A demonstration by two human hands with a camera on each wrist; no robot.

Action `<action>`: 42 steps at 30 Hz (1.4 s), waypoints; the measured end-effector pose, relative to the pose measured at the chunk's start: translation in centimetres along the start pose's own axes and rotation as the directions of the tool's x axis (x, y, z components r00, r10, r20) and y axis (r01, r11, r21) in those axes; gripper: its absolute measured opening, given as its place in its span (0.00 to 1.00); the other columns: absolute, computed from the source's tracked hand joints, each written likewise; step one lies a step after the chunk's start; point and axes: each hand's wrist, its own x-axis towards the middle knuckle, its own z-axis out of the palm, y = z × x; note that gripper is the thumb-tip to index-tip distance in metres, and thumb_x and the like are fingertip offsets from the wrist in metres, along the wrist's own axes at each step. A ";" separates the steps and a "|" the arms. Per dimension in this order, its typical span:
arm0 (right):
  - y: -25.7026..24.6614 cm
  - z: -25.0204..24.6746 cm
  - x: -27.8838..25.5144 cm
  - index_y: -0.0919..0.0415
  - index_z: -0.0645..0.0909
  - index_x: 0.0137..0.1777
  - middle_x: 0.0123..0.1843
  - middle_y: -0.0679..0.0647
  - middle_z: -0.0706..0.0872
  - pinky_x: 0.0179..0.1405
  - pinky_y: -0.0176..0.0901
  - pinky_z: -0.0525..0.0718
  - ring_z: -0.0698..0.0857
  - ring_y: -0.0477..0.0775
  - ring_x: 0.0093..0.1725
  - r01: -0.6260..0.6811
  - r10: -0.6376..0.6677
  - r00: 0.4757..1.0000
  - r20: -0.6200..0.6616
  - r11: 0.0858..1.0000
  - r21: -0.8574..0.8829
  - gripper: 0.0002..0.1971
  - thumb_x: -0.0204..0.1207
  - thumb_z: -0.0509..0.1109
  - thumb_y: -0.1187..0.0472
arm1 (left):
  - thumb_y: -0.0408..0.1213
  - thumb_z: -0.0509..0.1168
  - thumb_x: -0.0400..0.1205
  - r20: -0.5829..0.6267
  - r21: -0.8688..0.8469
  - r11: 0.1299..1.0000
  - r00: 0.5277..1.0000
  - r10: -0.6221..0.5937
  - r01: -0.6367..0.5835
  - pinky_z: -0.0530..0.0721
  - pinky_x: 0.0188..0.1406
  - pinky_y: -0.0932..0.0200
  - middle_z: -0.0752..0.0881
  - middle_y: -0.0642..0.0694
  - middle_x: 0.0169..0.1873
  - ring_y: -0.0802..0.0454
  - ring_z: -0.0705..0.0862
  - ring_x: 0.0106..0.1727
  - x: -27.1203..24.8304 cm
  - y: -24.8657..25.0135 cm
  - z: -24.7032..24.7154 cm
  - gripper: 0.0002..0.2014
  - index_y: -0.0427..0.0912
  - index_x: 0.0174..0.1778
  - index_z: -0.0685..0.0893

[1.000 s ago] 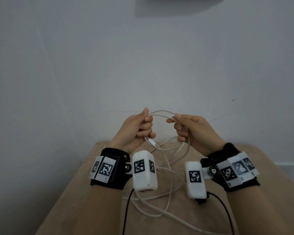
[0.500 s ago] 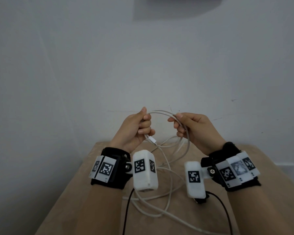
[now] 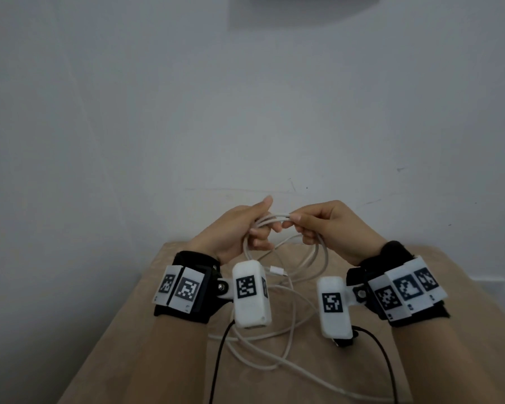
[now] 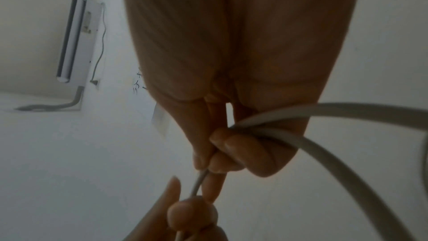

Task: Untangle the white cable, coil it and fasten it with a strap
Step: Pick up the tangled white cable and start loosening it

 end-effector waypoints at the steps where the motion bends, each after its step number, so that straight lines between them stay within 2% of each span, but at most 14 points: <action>1: 0.0 0.2 0.0 0.65 0.89 0.40 0.29 0.52 0.77 0.28 0.34 0.75 0.72 0.46 0.27 -0.003 0.003 1.000 0.014 1.000 -0.030 0.11 0.80 0.66 0.67 | 0.48 0.53 0.87 0.010 0.048 0.999 1.000 -0.003 0.002 0.80 0.43 0.58 0.63 0.54 0.16 0.58 0.64 0.19 0.0 -0.1 0.2 0.22 0.38 0.33 0.79; 3: 0.0 0.5 0.0 0.63 0.89 0.40 0.29 0.52 0.77 0.28 0.35 0.76 0.72 0.46 0.27 -0.003 0.004 1.000 0.008 0.999 -0.048 0.11 0.80 0.66 0.66 | 0.46 0.55 0.87 0.022 0.085 0.996 1.000 0.003 -0.005 0.79 0.41 0.60 0.62 0.55 0.17 0.59 0.61 0.18 0.0 -0.2 0.3 0.21 0.42 0.30 0.75; 7: 0.0 0.8 0.2 0.67 0.89 0.45 0.28 0.52 0.74 0.28 0.36 0.76 0.70 0.46 0.25 -0.003 0.004 1.000 -0.026 0.999 0.033 0.11 0.80 0.66 0.63 | 0.45 0.54 0.88 -0.016 0.014 0.998 0.998 0.054 -0.053 0.78 0.40 0.60 0.61 0.55 0.18 0.59 0.59 0.18 0.1 -0.2 0.1 0.20 0.44 0.28 0.71; 11: 0.1 0.5 0.1 0.69 0.87 0.51 0.30 0.52 0.76 0.30 0.36 0.78 0.73 0.47 0.27 -0.011 0.017 0.999 -0.027 0.977 0.212 0.12 0.81 0.64 0.63 | 0.45 0.54 0.88 -0.094 -0.137 0.984 0.990 0.102 -0.115 0.79 0.36 0.62 0.61 0.56 0.17 0.60 0.59 0.17 -0.1 0.3 -0.5 0.20 0.45 0.28 0.68; 14: 0.2 0.5 0.2 0.69 0.87 0.52 0.31 0.52 0.77 0.32 0.36 0.79 0.74 0.47 0.29 -0.005 0.014 1.000 -0.028 0.954 0.299 0.12 0.80 0.64 0.63 | 0.45 0.54 0.88 -0.123 -0.267 0.953 0.986 0.112 -0.142 0.80 0.35 0.62 0.61 0.55 0.16 0.60 0.60 0.16 -0.1 0.4 -0.7 0.21 0.44 0.28 0.67; 19: 0.3 0.6 0.2 0.66 0.87 0.50 0.32 0.51 0.79 0.36 0.35 0.84 0.78 0.45 0.30 0.041 -0.019 0.995 -0.093 0.970 0.240 0.10 0.81 0.63 0.66 | 0.45 0.54 0.87 -0.116 -0.417 0.899 0.989 0.093 -0.133 0.80 0.36 0.62 0.61 0.55 0.16 0.60 0.60 0.17 0.0 0.4 -0.8 0.21 0.45 0.27 0.68; 21: 0.2 0.4 0.2 0.65 0.88 0.48 0.32 0.51 0.80 0.36 0.35 0.84 0.79 0.45 0.30 0.053 -0.027 0.993 -0.115 0.972 0.230 0.10 0.81 0.64 0.66 | 0.45 0.54 0.87 -0.111 -0.403 0.906 0.990 0.090 -0.128 0.79 0.36 0.62 0.61 0.55 0.17 0.59 0.61 0.17 -0.1 0.3 -0.8 0.21 0.45 0.28 0.68; 27: -0.6 0.1 -0.2 0.60 0.90 0.41 0.35 0.56 0.83 0.36 0.38 0.86 0.80 0.48 0.29 0.050 -0.034 0.992 -0.124 0.990 0.132 0.12 0.79 0.66 0.68 | 0.45 0.53 0.87 -0.065 -0.224 0.971 0.996 0.066 -0.079 0.77 0.40 0.58 0.64 0.54 0.18 0.57 0.66 0.20 -0.3 0.1 -1.4 0.20 0.44 0.29 0.69; 30: -0.9 0.0 -0.3 0.60 0.89 0.41 0.31 0.52 0.83 0.35 0.38 0.85 0.80 0.46 0.27 0.032 -0.027 0.995 -0.097 0.998 0.050 0.11 0.79 0.66 0.68 | 0.45 0.55 0.87 -0.038 -0.123 0.991 0.998 0.045 -0.050 0.78 0.41 0.57 0.64 0.53 0.17 0.56 0.67 0.19 -0.6 0.2 -1.4 0.19 0.40 0.31 0.74; 32: -1.0 0.2 -0.3 0.61 0.90 0.43 0.29 0.50 0.82 0.36 0.38 0.85 0.79 0.45 0.27 0.031 -0.034 0.998 -0.059 0.998 -0.057 0.10 0.80 0.67 0.67 | 0.46 0.54 0.87 -0.017 -0.031 0.999 0.999 0.042 -0.043 0.79 0.38 0.58 0.64 0.54 0.17 0.57 0.66 0.19 -0.7 0.3 -1.0 0.20 0.39 0.33 0.77; 36: -1.4 0.6 -0.4 0.60 0.90 0.44 0.31 0.56 0.82 0.33 0.33 0.80 0.79 0.45 0.27 0.039 -0.043 0.999 -0.014 0.979 -0.198 0.08 0.79 0.68 0.65 | 0.48 0.54 0.87 0.019 0.139 0.990 0.999 0.027 -0.029 0.71 0.27 0.62 0.62 0.54 0.17 0.58 0.61 0.18 -0.8 0.6 -0.2 0.22 0.40 0.33 0.78; 39: -1.7 0.8 -0.4 0.59 0.89 0.43 0.31 0.55 0.82 0.31 0.32 0.79 0.78 0.46 0.26 0.060 -0.066 0.998 -0.023 0.977 -0.206 0.09 0.79 0.68 0.65 | 0.49 0.54 0.87 0.039 0.112 0.994 0.999 0.001 -0.006 0.62 0.17 0.68 0.61 0.54 0.19 0.60 0.57 0.18 -0.8 0.7 0.1 0.21 0.43 0.30 0.74; 42: -1.6 1.1 -0.3 0.58 0.89 0.43 0.29 0.50 0.82 0.32 0.35 0.81 0.79 0.46 0.27 0.091 -0.098 0.994 -0.054 0.989 -0.116 0.09 0.80 0.67 0.65 | 0.48 0.53 0.87 0.023 0.016 0.999 0.998 0.052 -0.052 0.52 0.15 0.69 0.60 0.55 0.19 0.62 0.55 0.18 -0.6 0.7 0.2 0.22 0.46 0.26 0.68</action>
